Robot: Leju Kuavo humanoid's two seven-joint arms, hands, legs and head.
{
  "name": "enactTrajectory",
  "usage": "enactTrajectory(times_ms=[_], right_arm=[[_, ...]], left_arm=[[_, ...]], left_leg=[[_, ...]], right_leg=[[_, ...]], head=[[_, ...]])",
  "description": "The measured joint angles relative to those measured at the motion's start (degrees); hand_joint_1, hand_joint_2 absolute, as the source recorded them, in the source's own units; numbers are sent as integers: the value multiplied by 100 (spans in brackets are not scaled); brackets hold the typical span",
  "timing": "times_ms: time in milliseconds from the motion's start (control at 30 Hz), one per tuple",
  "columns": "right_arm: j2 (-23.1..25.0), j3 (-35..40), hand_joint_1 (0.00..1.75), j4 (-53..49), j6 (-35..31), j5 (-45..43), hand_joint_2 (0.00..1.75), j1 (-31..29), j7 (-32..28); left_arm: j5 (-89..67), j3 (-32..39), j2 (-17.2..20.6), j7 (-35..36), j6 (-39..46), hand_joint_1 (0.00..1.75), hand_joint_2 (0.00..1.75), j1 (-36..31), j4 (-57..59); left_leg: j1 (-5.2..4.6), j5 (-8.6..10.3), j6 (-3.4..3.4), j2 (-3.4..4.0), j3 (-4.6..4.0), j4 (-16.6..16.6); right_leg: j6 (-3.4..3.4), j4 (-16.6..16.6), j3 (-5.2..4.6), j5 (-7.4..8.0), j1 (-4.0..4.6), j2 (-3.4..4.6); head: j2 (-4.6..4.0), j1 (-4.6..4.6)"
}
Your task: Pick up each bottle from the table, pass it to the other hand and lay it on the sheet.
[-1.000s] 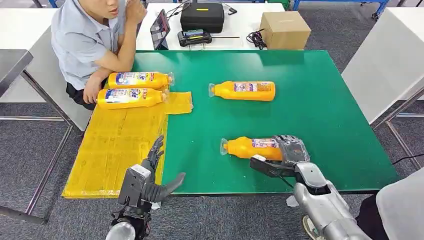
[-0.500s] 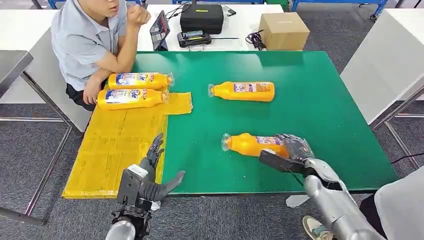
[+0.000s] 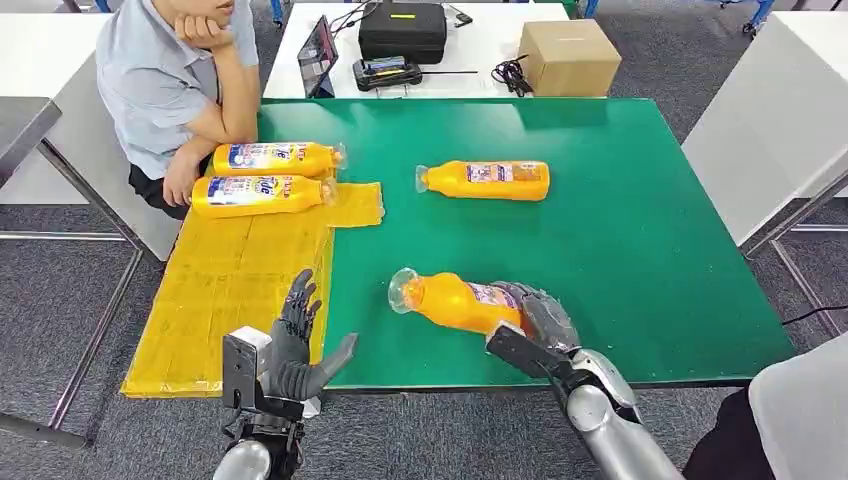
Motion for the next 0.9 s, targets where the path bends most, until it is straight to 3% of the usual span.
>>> enactTrajectory(times_ms=[267,500,700,900], right_arm=[[417,87,175,-562,-61,-563,175,59,-289],[730,236,161,-659,4,-1062,175,-16,-319],[889,429,155,-576,57,-1204,175,-246,-135],[1009,706,168,-191,50,-1159,175,-455,26]], left_arm=[[1092,-163,-9,120,-583,0,175,14,303],[1464,-383,-7,85,-975,0,175,-100,619],[1403,-550,-11,-68,-931,0,175,-349,791],[1060,-612,-83,-336,-473,0,175,-688,999]], left_leg=[[-1,-1,0,-11,-17,0],[0,0,0,-11,-18,0],[0,1,0,-11,-18,0],[0,1,0,-14,-19,0]], right_leg=[[0,0,-13,-1,-1,-2],[0,0,-15,0,0,-2],[0,0,-15,0,0,-2],[0,0,-15,0,-1,-3]], head=[[0,0],[0,0],[0,0],[0,0]])
